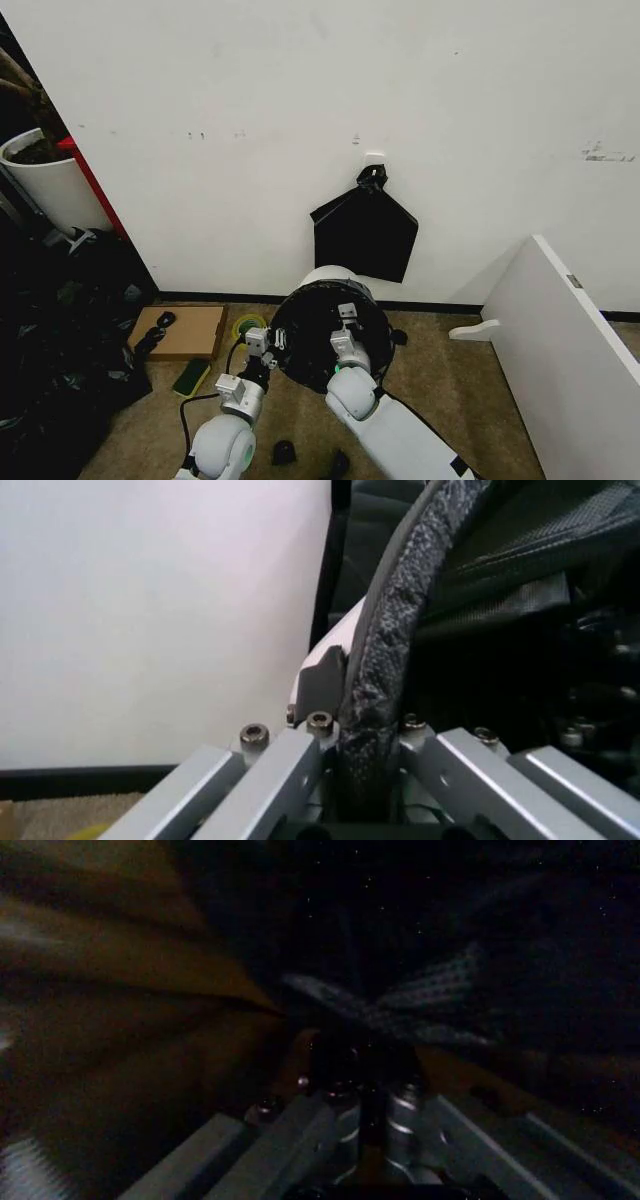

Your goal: Place the garbage bag over the trash bin.

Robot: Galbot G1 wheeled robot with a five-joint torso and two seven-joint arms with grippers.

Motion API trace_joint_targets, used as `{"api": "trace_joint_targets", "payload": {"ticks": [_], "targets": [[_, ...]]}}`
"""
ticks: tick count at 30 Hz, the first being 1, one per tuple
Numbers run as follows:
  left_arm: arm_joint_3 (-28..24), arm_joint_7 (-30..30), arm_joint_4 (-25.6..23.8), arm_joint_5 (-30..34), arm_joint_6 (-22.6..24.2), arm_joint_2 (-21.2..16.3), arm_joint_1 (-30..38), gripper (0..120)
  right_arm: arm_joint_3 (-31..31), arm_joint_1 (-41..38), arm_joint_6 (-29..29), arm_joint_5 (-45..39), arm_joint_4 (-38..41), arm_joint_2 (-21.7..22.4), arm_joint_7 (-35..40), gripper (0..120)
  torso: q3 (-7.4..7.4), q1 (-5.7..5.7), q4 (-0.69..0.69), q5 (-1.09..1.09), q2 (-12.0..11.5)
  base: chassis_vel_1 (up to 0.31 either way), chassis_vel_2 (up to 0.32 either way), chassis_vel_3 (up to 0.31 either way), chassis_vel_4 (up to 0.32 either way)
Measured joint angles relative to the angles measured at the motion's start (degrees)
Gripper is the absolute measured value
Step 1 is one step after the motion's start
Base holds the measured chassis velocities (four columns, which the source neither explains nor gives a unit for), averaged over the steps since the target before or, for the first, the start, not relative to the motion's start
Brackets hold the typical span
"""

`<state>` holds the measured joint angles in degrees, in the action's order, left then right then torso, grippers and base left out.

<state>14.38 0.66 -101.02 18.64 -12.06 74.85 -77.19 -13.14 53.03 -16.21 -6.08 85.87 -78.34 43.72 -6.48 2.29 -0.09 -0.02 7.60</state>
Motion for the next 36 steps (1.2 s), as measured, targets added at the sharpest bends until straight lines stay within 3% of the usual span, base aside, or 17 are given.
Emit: {"api": "trace_joint_targets", "payload": {"ticks": [8,13,25,32,36], "targets": [[0.0,0.22,0.92,0.03,-0.04,-1.03,1.29,0,-4.43,2.72,-1.73,-8.51,12.49,6.16,-4.9,0,0.0,0.0,0.0,0.0,0.0,0.0,0.0,0.0,0.0],[-0.01,0.83,1.97,-2.09,-1.57,-1.26,1.95,0,-5.07,3.0,-8.39,-23.17,19.19,6.05,-2.4,0,0.0,0.0,0.0,-0.01,0.0,0.0,0.0,0.0,0.0],[-0.08,1.56,1.6,-3.96,-3.38,-0.65,1.78,0,-4.99,-0.95,-15.88,-29.31,11.62,0.13,3.47,0,0.0,0.0,0.01,-0.01,0.0,0.0,0.0,0.0,0.0],[0.65,1.99,1.04,-3.96,-4.13,-0.71,1.85,0,-6.01,-2.87,-17.42,-24.08,6.73,-1.39,4.62,0,0.01,0.0,0.0,-0.01,0.0,0.0,0.0,0.0,0.0],[1.03,2.2,0.9,-3.72,-4.29,-0.88,1.79,0,-5.83,-3.54,-16.03,-16.66,3.09,-1.16,3.51,0,0.01,0.0,0.0,-0.01,0.0,0.0,0.0,0.0,0.0]]}}
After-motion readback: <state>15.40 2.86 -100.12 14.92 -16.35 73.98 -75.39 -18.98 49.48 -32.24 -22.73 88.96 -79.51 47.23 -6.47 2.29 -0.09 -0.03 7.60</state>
